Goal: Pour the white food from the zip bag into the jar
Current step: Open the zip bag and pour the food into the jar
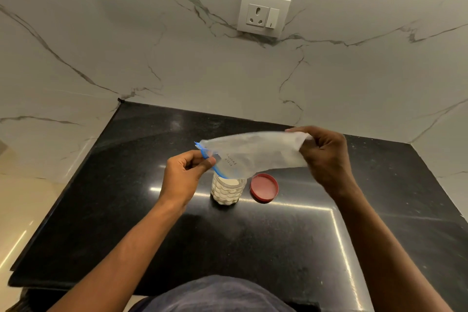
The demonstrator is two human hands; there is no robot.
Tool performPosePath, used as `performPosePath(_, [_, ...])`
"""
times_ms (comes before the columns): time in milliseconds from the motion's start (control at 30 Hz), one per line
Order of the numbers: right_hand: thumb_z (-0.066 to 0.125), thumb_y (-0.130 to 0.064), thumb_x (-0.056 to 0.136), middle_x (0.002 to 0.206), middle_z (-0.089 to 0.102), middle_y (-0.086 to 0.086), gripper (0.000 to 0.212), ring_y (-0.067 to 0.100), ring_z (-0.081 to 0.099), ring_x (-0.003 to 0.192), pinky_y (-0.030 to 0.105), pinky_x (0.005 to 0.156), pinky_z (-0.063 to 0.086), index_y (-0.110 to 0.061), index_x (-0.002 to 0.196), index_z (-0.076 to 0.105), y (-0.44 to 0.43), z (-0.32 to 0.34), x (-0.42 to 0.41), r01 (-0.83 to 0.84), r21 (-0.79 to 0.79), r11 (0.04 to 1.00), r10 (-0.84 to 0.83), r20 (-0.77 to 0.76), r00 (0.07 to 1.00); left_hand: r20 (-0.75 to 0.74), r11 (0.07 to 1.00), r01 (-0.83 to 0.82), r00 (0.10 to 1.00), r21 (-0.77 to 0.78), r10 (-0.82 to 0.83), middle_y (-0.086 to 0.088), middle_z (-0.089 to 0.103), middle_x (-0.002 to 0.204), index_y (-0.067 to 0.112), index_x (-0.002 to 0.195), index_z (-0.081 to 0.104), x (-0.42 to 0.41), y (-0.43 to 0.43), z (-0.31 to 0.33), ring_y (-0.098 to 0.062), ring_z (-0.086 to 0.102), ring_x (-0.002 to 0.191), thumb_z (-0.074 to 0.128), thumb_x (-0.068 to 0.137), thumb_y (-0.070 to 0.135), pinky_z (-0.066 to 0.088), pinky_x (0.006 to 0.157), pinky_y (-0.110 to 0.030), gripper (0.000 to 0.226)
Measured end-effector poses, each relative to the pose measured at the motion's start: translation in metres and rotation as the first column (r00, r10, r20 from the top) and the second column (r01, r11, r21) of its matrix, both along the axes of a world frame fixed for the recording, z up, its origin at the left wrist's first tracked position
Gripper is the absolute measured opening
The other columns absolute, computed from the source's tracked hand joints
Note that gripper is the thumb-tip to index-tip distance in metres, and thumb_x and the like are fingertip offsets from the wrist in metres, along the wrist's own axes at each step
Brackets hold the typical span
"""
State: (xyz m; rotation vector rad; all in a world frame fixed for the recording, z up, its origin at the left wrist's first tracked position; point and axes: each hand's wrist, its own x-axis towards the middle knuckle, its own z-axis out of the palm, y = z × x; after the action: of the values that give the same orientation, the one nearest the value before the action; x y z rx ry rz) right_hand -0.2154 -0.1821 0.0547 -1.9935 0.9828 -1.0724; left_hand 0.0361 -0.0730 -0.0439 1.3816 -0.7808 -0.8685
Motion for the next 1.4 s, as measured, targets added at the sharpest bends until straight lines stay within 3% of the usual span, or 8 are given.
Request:
performPosePath(133, [0.077, -0.035, 0.089, 0.098, 0.080, -0.009, 0.021, 0.007, 0.075, 0.090, 0.026, 0.073, 0.062, -0.030, 0.109, 0.077, -0.003, 0.004, -0.005, -0.017, 0.004, 1.000, 0.017, 0.029, 0.999, -0.050, 1.000, 0.017, 0.999, 0.024, -0.016, 0.012, 0.084, 0.093, 0.023, 0.098, 0.081, 0.004, -0.003, 0.006, 0.001, 0.077, 0.091, 0.079, 0.091, 0.008, 0.054, 0.072, -0.004, 0.017])
performPosePath(233, [0.087, -0.028, 0.082, 0.113, 0.072, -0.014, 0.048, 0.011, 0.070, 0.103, 0.027, 0.084, 0.062, -0.038, 0.124, 0.065, -0.007, 0.001, -0.013, -0.040, 0.086, 0.995, 0.057, -0.199, 0.978, -0.148, 0.998, 0.007, 0.989, 0.063, 0.003, 0.012, 0.084, 0.093, 0.025, 0.097, 0.081, 0.007, -0.002, 0.006, 0.004, 0.077, 0.087, 0.079, 0.091, 0.009, 0.053, 0.067, -0.003, 0.017])
performPosePath(333, [0.080, -0.018, 0.091, 0.092, 0.076, -0.003, 0.015, 0.023, 0.073, 0.087, 0.052, 0.078, 0.063, -0.030, 0.100, 0.075, -0.007, -0.001, -0.017, 0.016, 0.051, 0.999, -0.007, -0.182, 0.983, -0.211, 0.995, -0.004, 0.977, 0.099, 0.024, 0.009, 0.084, 0.090, 0.023, 0.095, 0.082, 0.006, 0.000, 0.003, 0.004, 0.077, 0.080, 0.080, 0.090, 0.009, 0.055, 0.069, -0.010, 0.015])
performPosePath(767, [0.081, -0.016, 0.089, 0.077, 0.074, 0.005, 0.010, 0.031, 0.073, 0.074, 0.054, 0.071, 0.064, -0.020, 0.082, 0.074, 0.005, -0.024, -0.027, 0.077, 0.110, 0.991, -0.078, 0.003, 0.997, -0.238, 0.992, -0.042, 0.969, 0.122, 0.071, 0.005, 0.084, 0.092, 0.019, 0.103, 0.080, 0.007, 0.003, 0.021, -0.003, 0.075, 0.082, 0.081, 0.090, 0.016, 0.052, 0.076, -0.023, 0.013])
performPosePath(1000, [0.082, -0.019, 0.083, 0.100, 0.080, 0.013, 0.024, 0.029, 0.079, 0.092, 0.034, 0.076, 0.065, -0.008, 0.104, 0.078, 0.011, -0.027, -0.040, 0.019, 0.348, 0.937, -0.152, 0.359, 0.921, -0.063, 0.994, 0.021, 0.998, -0.109, -0.028, 0.007, 0.082, 0.100, 0.020, 0.106, 0.076, 0.008, -0.020, 0.074, 0.004, 0.074, 0.087, 0.071, 0.098, 0.031, 0.054, 0.072, -0.008, 0.014])
performPosePath(1167, [0.080, -0.021, 0.081, 0.092, 0.079, 0.011, 0.016, 0.023, 0.076, 0.079, 0.031, 0.069, 0.063, -0.013, 0.094, 0.082, 0.034, -0.045, -0.030, -0.157, 0.617, 0.771, -0.187, 0.456, 0.870, 0.125, 0.972, 0.064, 0.991, -0.227, -0.036, 0.008, 0.081, 0.091, 0.020, 0.107, 0.067, 0.009, -0.040, 0.113, -0.010, 0.079, 0.087, 0.060, 0.106, 0.030, 0.062, 0.072, -0.021, 0.013])
performPosePath(1267, [0.083, -0.022, 0.082, 0.112, 0.079, 0.016, 0.032, 0.032, 0.079, 0.096, 0.036, 0.074, 0.065, -0.015, 0.113, 0.077, 0.049, -0.060, -0.022, -0.229, 0.681, 0.696, -0.114, 0.420, 0.900, 0.354, 0.969, 0.081, 0.935, -0.232, 0.007, 0.000, 0.079, 0.093, 0.010, 0.112, 0.070, 0.014, -0.045, 0.123, -0.015, 0.078, 0.089, 0.062, 0.105, 0.029, 0.064, 0.078, -0.029, 0.021])
performPosePath(1400, [0.090, -0.047, 0.073, 0.120, 0.076, 0.000, 0.064, 0.018, 0.074, 0.110, 0.031, 0.085, 0.061, -0.032, 0.128, 0.064, 0.046, -0.055, -0.027, 0.091, 0.449, 0.889, -0.232, 0.269, 0.935, 0.499, 0.980, 0.141, 0.865, -0.138, -0.055, 0.000, 0.079, 0.094, 0.012, 0.111, 0.071, 0.026, -0.039, 0.128, -0.012, 0.077, 0.086, 0.063, 0.104, 0.031, 0.061, 0.079, -0.025, 0.022])
